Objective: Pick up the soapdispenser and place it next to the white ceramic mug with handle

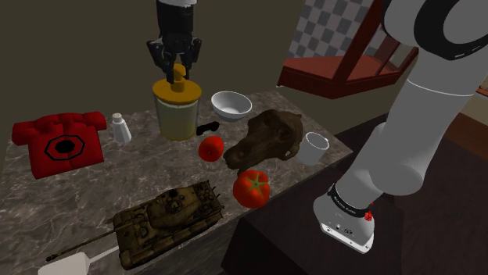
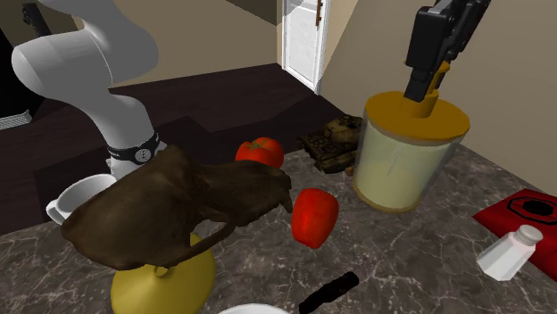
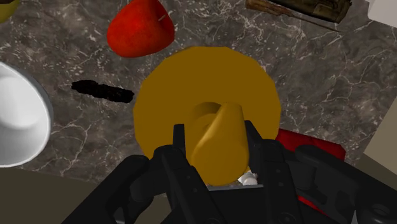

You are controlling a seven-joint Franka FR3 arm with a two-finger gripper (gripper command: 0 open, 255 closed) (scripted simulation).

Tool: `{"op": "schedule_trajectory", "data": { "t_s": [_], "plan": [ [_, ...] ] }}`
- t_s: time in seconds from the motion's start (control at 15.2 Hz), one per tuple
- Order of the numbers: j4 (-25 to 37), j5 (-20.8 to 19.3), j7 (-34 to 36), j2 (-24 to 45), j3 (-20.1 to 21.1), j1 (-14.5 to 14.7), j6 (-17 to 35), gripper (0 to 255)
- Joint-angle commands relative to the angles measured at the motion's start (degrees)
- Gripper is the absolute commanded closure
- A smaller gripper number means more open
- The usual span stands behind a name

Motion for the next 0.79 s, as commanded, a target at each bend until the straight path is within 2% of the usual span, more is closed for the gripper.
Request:
{"op": "schedule_trajectory", "data": {
  "t_s": [0.0, 0.73],
  "plan": [
    [1.61, -0.02, 0.04, 0.06, 0.04, 0.07, -1.53, 255],
    [12.58, -0.6, 0.46, 1.89, 0.25, 0.72, -10.76, 255]
  ]
}}
